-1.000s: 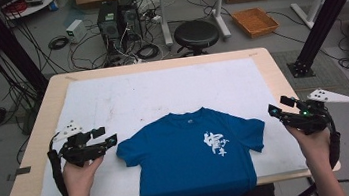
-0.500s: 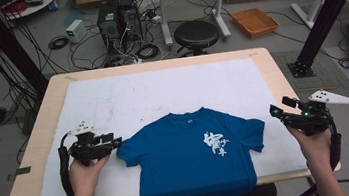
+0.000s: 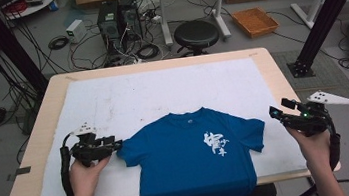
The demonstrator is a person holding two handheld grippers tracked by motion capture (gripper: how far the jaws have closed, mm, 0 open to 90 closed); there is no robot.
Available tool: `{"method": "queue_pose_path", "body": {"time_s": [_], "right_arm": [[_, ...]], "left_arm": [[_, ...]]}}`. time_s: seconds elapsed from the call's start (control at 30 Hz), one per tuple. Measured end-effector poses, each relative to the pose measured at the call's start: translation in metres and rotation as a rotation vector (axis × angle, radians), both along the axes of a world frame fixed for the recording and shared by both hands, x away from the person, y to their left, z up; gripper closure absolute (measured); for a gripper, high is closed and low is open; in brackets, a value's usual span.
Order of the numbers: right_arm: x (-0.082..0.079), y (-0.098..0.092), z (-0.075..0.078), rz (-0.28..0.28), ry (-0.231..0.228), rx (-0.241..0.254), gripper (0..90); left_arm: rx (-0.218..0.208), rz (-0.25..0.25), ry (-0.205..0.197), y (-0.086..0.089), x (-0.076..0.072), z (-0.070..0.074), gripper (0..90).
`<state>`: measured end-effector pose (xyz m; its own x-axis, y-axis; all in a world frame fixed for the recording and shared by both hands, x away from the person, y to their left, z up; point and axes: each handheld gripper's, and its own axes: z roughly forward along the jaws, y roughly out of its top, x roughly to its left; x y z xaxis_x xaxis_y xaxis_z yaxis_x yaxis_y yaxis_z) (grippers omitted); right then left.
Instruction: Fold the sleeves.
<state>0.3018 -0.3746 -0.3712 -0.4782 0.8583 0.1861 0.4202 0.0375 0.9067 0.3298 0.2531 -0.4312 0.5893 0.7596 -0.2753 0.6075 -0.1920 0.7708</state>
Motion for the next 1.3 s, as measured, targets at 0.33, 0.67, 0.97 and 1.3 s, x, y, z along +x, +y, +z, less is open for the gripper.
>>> {"method": "queue_pose_path", "body": {"time_s": [0.33,0.67,0.97,1.3], "right_arm": [[0.002,0.001,-0.002,0.012,0.010,-0.004,33.6],[0.001,0.000,-0.002,0.004,0.004,-0.001,33.6],[0.001,0.003,0.000,0.010,-0.003,0.000,34.5],[0.000,-0.001,0.004,0.006,-0.009,0.014,34.5]], "left_arm": [[0.034,-0.023,0.055,-0.008,0.004,-0.009,62.5],[-0.002,-0.023,0.006,-0.006,-0.001,-0.003,87.7],[-0.024,-0.044,-0.057,-0.022,-0.011,0.027,87.7],[-0.061,-0.007,0.026,-0.070,-0.007,0.056,87.6]]}}
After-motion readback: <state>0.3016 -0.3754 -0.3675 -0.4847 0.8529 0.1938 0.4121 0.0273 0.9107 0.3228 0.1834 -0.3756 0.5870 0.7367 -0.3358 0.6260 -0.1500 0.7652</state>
